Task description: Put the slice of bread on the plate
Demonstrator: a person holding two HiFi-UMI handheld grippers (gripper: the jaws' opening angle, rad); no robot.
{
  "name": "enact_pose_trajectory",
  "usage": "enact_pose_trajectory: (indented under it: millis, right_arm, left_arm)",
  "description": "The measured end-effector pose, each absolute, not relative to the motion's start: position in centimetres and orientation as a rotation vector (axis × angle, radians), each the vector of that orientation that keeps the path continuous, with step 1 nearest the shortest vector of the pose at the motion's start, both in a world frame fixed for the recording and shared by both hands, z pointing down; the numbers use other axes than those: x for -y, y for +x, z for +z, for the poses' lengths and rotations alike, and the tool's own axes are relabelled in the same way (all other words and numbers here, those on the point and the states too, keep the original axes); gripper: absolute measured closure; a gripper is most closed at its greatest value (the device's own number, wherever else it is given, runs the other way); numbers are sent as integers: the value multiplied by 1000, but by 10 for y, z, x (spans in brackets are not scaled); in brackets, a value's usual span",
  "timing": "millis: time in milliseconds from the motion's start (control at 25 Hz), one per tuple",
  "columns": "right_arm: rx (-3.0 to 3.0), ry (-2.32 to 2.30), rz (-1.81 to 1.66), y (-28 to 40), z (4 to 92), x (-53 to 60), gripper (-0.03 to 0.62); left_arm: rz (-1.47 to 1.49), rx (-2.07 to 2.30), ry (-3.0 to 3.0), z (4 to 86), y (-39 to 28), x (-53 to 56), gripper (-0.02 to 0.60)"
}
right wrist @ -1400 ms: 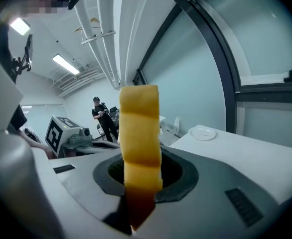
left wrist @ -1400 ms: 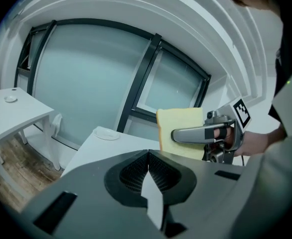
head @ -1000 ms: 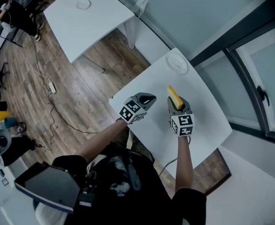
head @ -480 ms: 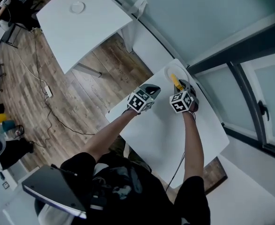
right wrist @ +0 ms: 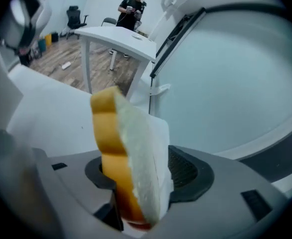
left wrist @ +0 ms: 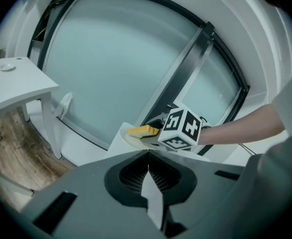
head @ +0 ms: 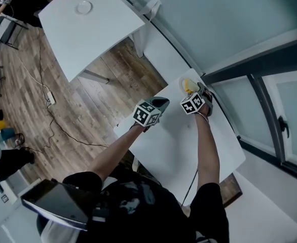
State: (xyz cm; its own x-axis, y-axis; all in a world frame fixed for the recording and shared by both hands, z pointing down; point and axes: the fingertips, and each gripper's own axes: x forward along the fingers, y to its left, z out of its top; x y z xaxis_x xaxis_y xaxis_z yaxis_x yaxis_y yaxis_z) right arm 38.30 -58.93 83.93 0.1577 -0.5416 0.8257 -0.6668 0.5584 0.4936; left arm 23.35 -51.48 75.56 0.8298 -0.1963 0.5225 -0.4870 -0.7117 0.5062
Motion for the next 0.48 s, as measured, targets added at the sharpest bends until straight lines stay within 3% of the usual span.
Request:
enact_pose_trajectory:
  millis: [40, 120, 280, 480]
  right_arm:
    - [1530, 1064, 177, 378, 843, 586, 344]
    - [1589, 1008, 242, 366, 847, 581, 324]
    - [1641, 894, 328, 354, 848, 565, 186]
    - [1662, 828, 421, 349, 838, 542, 161]
  left_arm:
    - [575, 500, 2323, 759, 227, 511, 577]
    - [577, 495, 2281, 764, 216, 504, 577]
    - [594, 461, 2260, 766, 205, 490, 577]
    - [588, 406, 2271, 758, 207, 480, 577]
